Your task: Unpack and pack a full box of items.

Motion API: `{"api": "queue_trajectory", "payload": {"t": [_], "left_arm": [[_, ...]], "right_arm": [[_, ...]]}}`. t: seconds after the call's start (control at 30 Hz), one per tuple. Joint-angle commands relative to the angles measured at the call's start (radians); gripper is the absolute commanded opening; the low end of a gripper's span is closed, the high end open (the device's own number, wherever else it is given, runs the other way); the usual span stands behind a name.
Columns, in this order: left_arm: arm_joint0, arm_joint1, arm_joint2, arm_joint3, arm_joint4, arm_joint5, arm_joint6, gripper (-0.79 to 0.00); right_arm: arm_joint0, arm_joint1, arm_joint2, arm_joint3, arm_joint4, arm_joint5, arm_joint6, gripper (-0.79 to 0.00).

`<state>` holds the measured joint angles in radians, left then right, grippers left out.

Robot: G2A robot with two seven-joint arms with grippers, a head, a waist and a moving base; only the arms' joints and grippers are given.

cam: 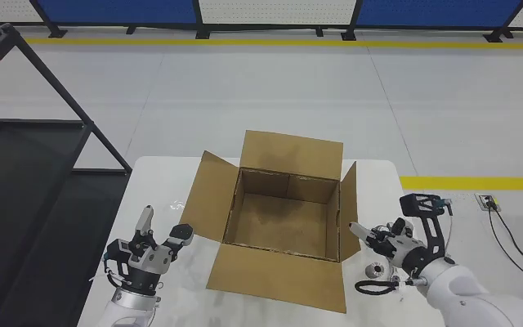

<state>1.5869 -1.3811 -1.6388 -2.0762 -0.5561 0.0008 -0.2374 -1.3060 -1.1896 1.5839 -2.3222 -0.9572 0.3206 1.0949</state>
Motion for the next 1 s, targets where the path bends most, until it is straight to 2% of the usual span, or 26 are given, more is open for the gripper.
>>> {"api": "queue_trajectory", "payload": {"t": [0.0, 0.1, 0.23, 0.5, 0.97], "left_arm": [[0.0, 0.0, 0.0, 0.0, 0.0, 0.0, 0.0, 0.0], [0.0, 0.0, 0.0, 0.0, 0.0, 0.0, 0.0, 0.0], [0.0, 0.0, 0.0, 0.0, 0.0, 0.0, 0.0, 0.0], [0.0, 0.0, 0.0, 0.0, 0.0, 0.0, 0.0, 0.0], [0.0, 0.0, 0.0, 0.0, 0.0, 0.0, 0.0, 0.0]], "right_arm": [[0.022, 0.001, -0.029, 0.015, -0.087, 0.046, 0.016, 0.0], [0.044, -0.002, -0.052, 0.037, -0.164, 0.132, 0.02, 0.0], [0.039, -0.004, -0.028, 0.065, -0.168, 0.193, 0.009, 0.0], [0.002, -0.004, 0.021, 0.131, -0.197, 0.228, 0.012, 0.0], [-0.01, 0.0, 0.014, 0.235, -0.249, 0.143, 0.06, 0.0]]}}
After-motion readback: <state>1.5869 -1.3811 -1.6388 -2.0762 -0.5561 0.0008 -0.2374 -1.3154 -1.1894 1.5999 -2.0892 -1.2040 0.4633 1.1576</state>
